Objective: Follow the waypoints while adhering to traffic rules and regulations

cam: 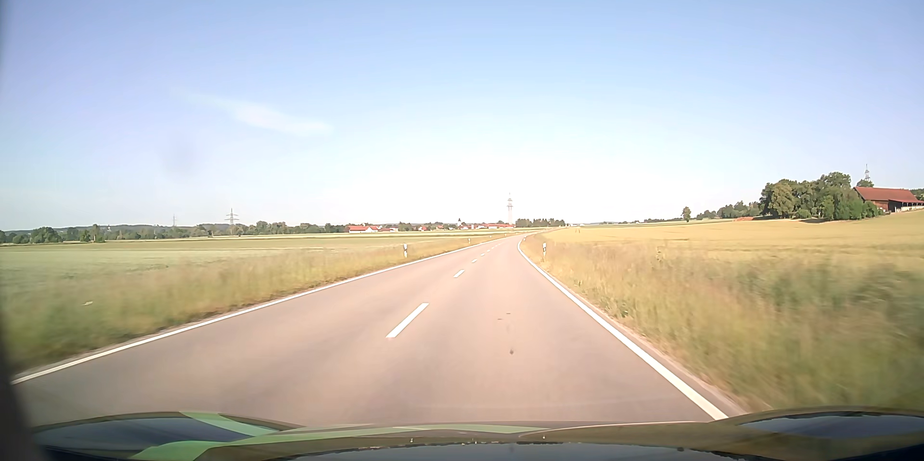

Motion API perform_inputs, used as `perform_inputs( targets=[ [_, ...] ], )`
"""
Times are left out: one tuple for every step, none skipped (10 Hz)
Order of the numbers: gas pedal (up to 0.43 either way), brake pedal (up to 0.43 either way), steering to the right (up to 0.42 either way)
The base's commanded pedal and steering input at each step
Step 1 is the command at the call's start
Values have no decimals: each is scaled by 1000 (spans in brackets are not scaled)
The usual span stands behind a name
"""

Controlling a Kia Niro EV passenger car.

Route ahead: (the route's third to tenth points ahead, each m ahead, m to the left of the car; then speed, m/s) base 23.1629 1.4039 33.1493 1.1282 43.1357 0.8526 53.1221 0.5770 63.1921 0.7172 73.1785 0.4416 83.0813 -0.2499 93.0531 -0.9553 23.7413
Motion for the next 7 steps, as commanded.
perform_inputs(
  targets=[
    [248, 0, 2],
    [248, 0, 2],
    [248, 0, 2],
    [240, 0, 2],
    [240, 0, 2],
    [240, 0, 2],
    [228, 0, 2]
  ],
)
